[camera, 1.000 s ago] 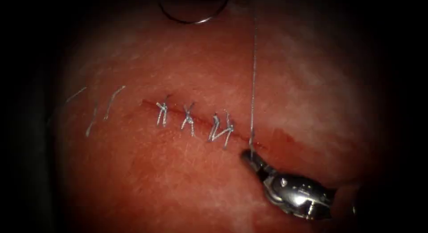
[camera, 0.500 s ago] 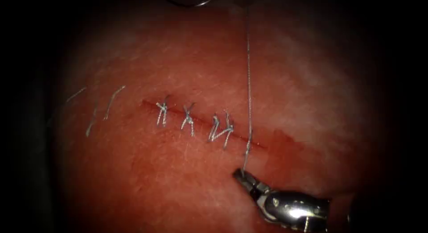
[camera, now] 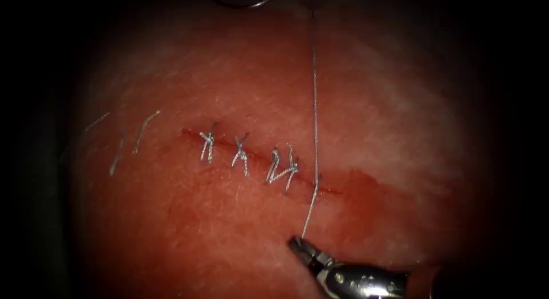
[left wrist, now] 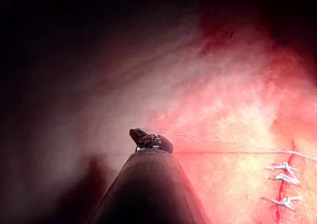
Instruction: Wound Closure
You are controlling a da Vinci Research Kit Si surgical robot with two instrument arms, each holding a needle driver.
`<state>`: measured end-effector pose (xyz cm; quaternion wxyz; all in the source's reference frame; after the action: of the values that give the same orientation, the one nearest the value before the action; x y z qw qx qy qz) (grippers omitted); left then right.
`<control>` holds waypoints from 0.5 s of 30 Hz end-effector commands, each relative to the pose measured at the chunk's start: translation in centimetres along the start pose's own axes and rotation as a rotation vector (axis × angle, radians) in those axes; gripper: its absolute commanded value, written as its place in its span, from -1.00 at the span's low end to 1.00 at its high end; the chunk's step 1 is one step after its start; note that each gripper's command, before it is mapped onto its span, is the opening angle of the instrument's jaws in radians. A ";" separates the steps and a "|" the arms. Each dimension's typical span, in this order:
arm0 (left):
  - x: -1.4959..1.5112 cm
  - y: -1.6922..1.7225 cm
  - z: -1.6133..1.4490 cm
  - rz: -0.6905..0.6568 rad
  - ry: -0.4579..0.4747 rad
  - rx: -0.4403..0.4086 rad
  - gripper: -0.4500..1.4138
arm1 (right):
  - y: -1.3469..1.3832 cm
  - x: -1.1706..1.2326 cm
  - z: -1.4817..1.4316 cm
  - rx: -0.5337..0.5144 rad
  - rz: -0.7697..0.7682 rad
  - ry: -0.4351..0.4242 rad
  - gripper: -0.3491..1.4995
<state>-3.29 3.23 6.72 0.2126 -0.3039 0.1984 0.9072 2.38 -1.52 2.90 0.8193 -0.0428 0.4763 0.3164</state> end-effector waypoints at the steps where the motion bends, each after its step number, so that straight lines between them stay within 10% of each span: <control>1: -0.01 0.12 0.01 0.000 0.001 0.000 -1.00 | -0.11 -0.04 0.01 0.014 0.005 -0.003 -1.00; 3: 0.03 0.27 -0.18 0.001 -0.010 -0.017 -1.00 | -0.05 0.03 -0.01 0.015 0.011 0.002 -1.00; 9: 0.14 0.61 -0.66 0.012 -0.069 -0.097 -1.00 | 0.02 0.15 -0.07 0.035 0.020 0.011 0.36; 15: 0.18 1.05 -1.27 0.036 -0.110 -0.172 -1.00 | 0.03 0.21 -0.19 0.047 0.059 0.008 0.69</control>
<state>-3.30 1.73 5.78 0.1782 -0.2676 0.1105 0.9405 2.23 -1.31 2.62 0.8075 -0.0121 0.4897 0.3286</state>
